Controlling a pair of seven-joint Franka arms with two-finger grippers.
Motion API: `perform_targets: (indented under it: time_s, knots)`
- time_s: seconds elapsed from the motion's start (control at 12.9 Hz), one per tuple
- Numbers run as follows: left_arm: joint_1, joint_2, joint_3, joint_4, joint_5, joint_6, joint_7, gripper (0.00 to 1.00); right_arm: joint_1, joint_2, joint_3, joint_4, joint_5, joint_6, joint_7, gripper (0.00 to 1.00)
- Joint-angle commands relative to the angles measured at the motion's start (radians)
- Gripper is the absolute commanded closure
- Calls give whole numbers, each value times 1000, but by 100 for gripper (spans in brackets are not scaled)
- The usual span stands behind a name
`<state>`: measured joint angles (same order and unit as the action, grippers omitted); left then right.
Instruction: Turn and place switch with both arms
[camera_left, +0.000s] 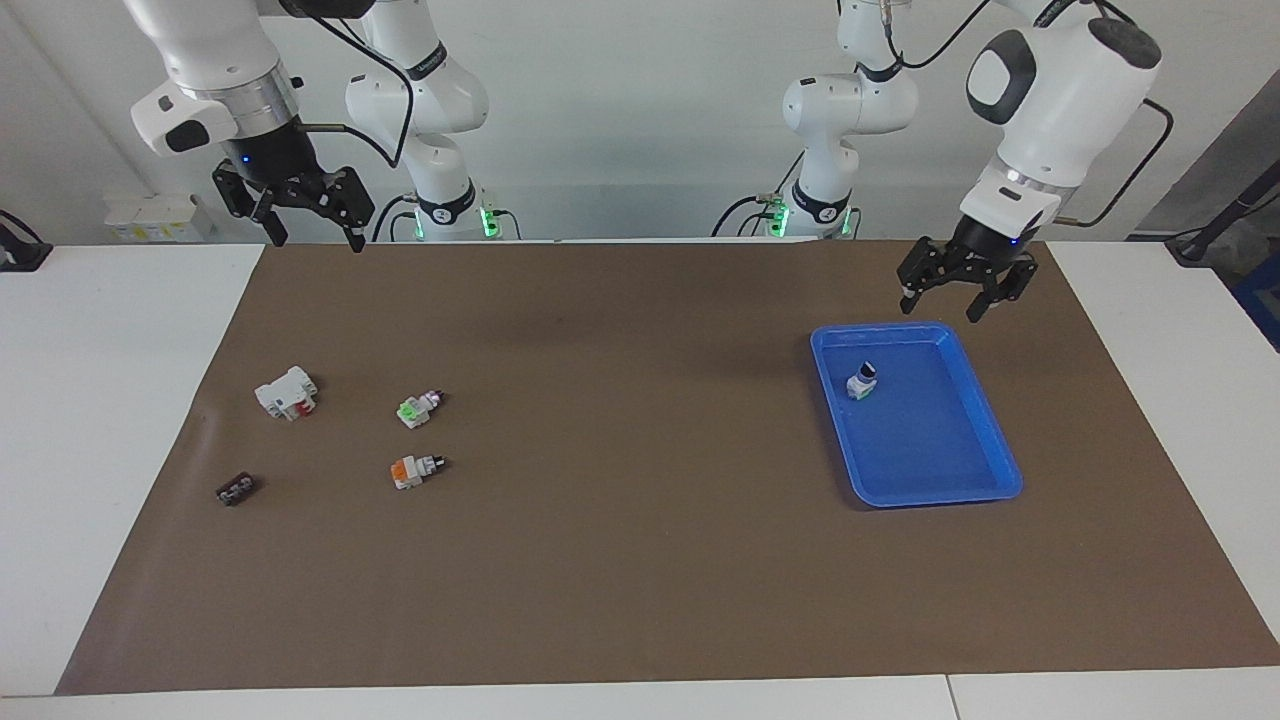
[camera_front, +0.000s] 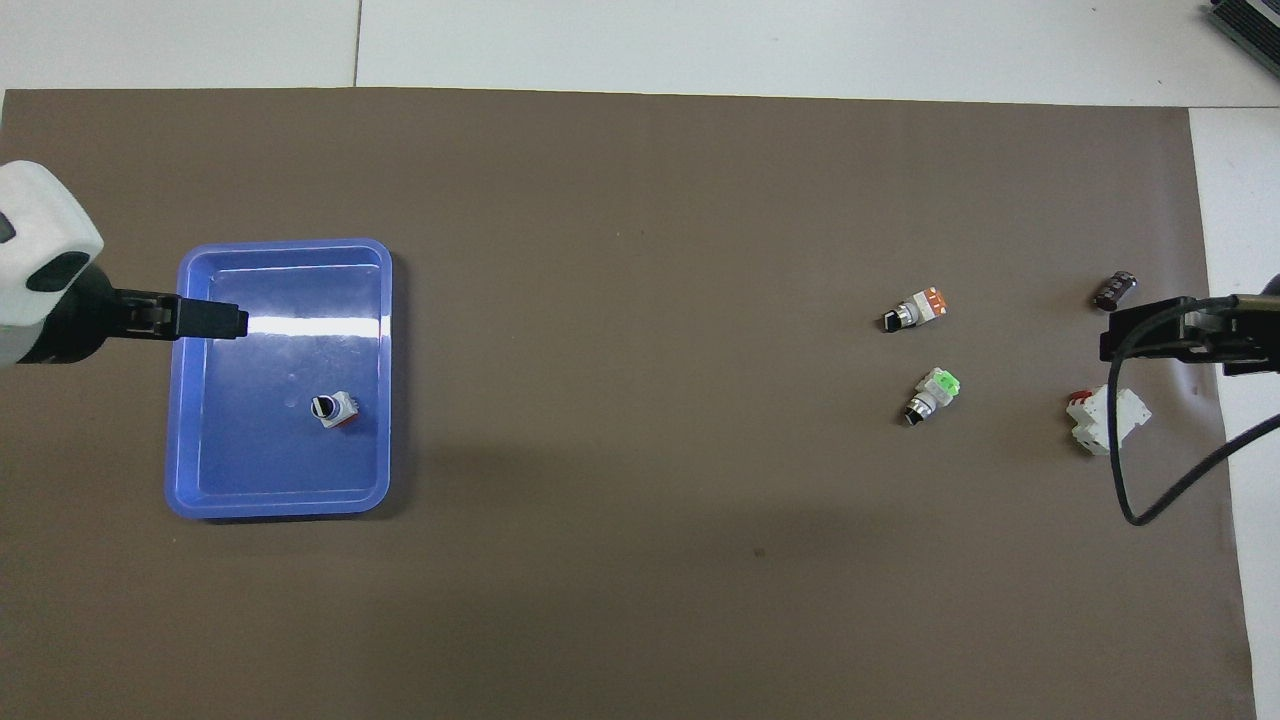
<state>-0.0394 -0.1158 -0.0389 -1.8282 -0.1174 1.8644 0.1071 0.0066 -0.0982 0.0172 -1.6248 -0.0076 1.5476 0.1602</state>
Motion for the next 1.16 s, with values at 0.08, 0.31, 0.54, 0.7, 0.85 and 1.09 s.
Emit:
perform_targets:
  time_s: [0.08,0.31,0.54,0.7,0.85,1.09]
  knots:
    - [-10,99,10,287,104,-236,22,0,6,-11,-8,0,-2,-9,-27,0]
    - [-10,110,16,369,96,-369,29,0,6,-11,-6,2,-3,-1,-24,0]
    - [-7,52,20,305,93,-412,23,0,6,-15,-5,0,-2,-7,-22,0]
    - [-4,30,21,280,93,-430,23,0,9,-15,0,-1,-2,-12,-25,0]
    - [0,39,21,294,102,-438,25,0,9,-18,0,-1,-2,-14,-24,0]
    - [3,73,25,340,91,-459,22,0,9,-18,0,-1,-2,-15,-24,0]
